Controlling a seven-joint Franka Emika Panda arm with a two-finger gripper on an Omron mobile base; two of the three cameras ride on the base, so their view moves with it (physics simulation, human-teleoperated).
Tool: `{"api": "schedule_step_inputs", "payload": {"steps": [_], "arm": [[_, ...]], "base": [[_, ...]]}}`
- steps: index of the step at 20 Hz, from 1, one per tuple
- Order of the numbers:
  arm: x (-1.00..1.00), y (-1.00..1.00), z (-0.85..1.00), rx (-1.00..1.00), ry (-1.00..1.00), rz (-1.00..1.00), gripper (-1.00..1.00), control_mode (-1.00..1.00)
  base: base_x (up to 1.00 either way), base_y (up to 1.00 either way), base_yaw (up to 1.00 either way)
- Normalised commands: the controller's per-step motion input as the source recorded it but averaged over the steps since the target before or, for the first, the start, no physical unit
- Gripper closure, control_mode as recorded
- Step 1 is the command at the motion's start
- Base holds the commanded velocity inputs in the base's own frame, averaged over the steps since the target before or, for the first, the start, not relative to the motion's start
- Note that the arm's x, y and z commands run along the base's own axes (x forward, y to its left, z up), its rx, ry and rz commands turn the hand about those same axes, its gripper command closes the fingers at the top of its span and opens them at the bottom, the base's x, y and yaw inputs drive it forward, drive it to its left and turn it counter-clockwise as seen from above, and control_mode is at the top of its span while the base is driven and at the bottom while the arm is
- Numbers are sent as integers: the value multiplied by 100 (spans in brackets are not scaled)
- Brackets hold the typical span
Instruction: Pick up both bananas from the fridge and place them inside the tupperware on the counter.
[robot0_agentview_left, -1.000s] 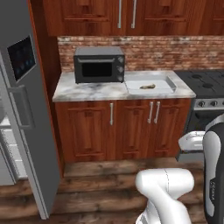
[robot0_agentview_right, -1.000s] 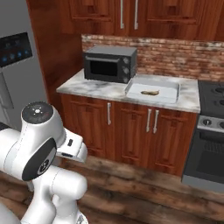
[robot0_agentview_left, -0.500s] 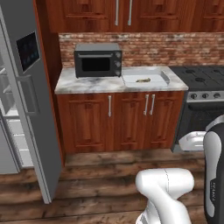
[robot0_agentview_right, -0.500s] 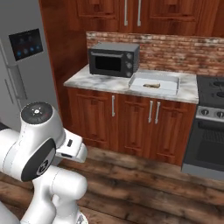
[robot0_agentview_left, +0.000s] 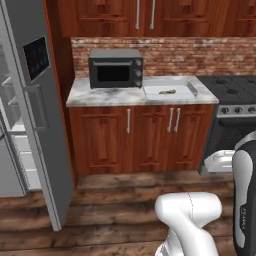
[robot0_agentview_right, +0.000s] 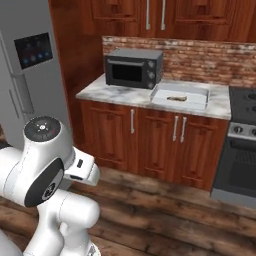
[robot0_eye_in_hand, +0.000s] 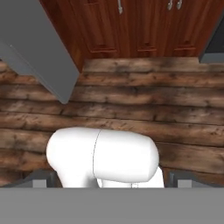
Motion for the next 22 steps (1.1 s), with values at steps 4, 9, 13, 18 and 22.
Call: {"api": "schedule_step_inputs", "payload": {"steps": [4, 9, 13, 18, 22], "arm": [[0, 0, 0, 0, 0, 0, -100, 100], [0, 0, 0, 0, 0, 0, -100, 100], [0, 0, 0, 0, 0, 0, -100, 100], [0, 0, 0, 0, 0, 0, -100, 100], [0, 0, 0, 0, 0, 0, -100, 100]], "base": [[-57, 52, 59], [-39, 61, 90], [-16, 61, 97], [0, 55, 84], [21, 49, 47]]}}
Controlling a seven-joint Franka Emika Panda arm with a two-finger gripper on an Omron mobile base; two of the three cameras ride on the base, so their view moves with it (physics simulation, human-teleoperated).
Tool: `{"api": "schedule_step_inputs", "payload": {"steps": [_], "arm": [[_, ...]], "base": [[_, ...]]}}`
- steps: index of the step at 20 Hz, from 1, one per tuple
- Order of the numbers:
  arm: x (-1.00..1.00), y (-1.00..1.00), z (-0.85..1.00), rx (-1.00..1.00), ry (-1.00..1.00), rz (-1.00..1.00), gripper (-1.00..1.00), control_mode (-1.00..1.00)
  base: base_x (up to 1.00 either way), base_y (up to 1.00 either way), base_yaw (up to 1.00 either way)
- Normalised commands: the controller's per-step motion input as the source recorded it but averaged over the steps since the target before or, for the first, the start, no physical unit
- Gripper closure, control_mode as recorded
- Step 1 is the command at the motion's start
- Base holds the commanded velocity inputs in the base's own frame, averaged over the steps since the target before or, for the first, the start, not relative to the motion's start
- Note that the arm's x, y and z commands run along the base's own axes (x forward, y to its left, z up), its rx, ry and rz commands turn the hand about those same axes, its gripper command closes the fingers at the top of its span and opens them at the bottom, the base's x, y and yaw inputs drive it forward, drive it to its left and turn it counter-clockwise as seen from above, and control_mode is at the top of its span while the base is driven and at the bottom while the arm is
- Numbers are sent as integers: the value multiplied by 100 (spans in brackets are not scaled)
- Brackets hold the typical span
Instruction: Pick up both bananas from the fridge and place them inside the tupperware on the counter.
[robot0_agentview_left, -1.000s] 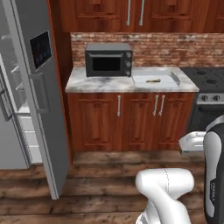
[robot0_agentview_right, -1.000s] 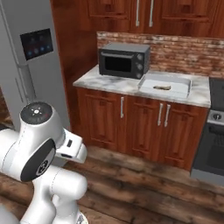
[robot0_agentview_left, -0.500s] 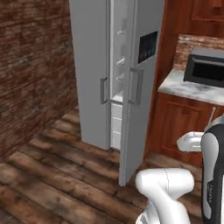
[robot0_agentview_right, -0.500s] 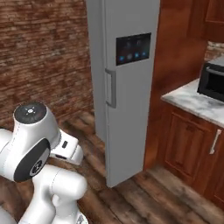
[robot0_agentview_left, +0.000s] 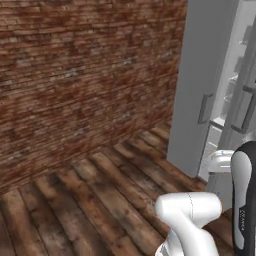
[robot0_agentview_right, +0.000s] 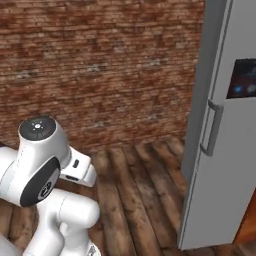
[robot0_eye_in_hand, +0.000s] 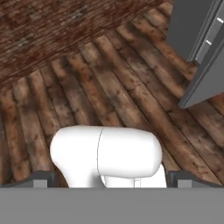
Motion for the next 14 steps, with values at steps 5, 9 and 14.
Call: {"api": "schedule_step_inputs", "payload": {"steps": [5, 9, 14], "arm": [[0, 0, 0, 0, 0, 0, -100, 100], [0, 0, 0, 0, 0, 0, -100, 100], [0, 0, 0, 0, 0, 0, -100, 100]], "base": [[67, 38, -5], [78, 45, -47], [82, 40, -53]]}}
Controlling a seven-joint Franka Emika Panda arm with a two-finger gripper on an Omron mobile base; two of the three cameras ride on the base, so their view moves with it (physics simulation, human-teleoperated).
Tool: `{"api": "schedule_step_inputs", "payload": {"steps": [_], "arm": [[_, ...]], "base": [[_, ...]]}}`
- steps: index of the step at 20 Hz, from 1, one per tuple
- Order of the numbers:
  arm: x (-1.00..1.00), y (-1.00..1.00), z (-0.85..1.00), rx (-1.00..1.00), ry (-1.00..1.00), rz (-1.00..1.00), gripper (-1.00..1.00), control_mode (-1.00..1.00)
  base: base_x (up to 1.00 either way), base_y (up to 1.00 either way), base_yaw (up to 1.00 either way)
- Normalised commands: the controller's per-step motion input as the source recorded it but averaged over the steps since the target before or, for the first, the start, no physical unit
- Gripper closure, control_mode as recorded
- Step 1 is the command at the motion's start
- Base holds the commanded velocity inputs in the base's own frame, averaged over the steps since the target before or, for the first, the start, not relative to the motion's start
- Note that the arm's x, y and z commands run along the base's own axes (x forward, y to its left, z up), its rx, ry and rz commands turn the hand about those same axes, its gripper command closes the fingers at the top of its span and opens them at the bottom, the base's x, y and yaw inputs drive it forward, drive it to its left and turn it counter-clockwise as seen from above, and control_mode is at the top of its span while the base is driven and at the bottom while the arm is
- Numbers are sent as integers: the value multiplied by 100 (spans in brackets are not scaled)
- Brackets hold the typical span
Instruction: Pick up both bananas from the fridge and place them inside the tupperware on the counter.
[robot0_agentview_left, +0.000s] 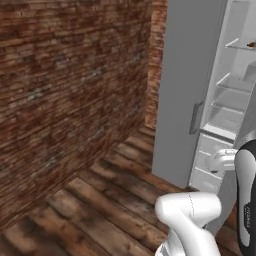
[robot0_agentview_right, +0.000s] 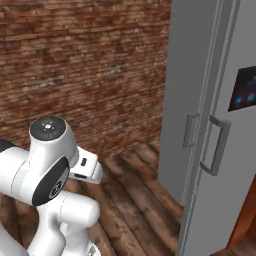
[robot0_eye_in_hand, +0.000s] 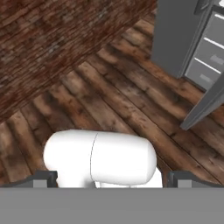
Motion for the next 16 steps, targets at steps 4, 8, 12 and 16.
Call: {"api": "schedule_step_inputs", "payload": {"steps": [4, 8, 12, 16], "arm": [[0, 0, 0, 0, 0, 0, -100, 100], [0, 0, 0, 0, 0, 0, -100, 100], [0, 0, 0, 0, 0, 0, -100, 100], [0, 0, 0, 0, 0, 0, -100, 100]], "base": [[81, 45, -70], [82, 57, -58], [80, 62, -65], [81, 55, -60]]}}
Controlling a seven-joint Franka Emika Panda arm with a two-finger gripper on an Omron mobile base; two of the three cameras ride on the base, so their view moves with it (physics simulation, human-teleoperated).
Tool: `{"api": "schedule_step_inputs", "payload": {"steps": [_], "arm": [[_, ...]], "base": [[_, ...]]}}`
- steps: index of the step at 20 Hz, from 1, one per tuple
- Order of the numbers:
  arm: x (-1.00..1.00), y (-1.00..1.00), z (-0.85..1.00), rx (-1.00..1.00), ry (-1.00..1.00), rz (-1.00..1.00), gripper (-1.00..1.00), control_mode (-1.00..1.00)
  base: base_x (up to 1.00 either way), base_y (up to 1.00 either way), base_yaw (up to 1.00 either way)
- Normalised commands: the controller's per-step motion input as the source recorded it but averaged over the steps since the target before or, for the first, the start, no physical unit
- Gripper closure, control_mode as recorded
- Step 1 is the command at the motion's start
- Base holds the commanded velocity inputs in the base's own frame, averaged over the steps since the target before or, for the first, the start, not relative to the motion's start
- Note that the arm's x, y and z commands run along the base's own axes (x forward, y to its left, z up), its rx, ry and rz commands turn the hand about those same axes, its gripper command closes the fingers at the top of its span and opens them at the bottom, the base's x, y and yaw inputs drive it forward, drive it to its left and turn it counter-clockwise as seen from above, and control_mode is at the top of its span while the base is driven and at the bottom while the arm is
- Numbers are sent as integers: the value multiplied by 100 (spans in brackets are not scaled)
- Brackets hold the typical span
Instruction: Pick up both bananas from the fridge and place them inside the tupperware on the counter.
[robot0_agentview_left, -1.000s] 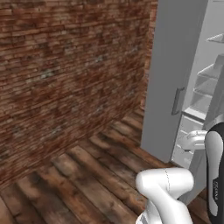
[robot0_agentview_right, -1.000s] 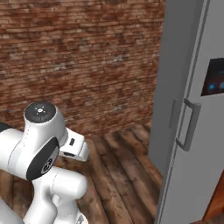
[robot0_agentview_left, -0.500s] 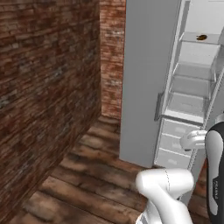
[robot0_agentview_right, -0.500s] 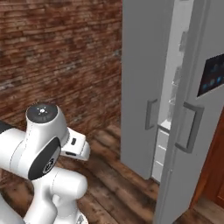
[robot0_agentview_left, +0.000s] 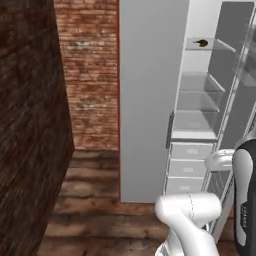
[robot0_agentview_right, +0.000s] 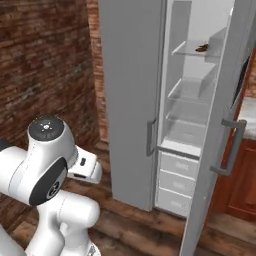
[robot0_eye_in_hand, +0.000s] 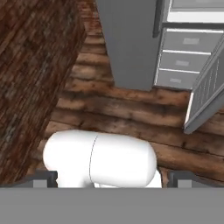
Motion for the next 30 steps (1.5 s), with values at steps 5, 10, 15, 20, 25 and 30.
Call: {"api": "schedule_step_inputs", "payload": {"steps": [5, 10, 15, 20, 25, 30], "arm": [[0, 0, 0, 0, 0, 0, -100, 100], [0, 0, 0, 0, 0, 0, -100, 100], [0, 0, 0, 0, 0, 0, -100, 100], [0, 0, 0, 0, 0, 0, -100, 100], [0, 0, 0, 0, 0, 0, -100, 100], [0, 0, 0, 0, 0, 0, -100, 100]], "base": [[75, 38, -70], [78, 31, -54], [74, 14, -37], [79, 32, -9], [62, 3, 0], [39, -10, 0]]}}
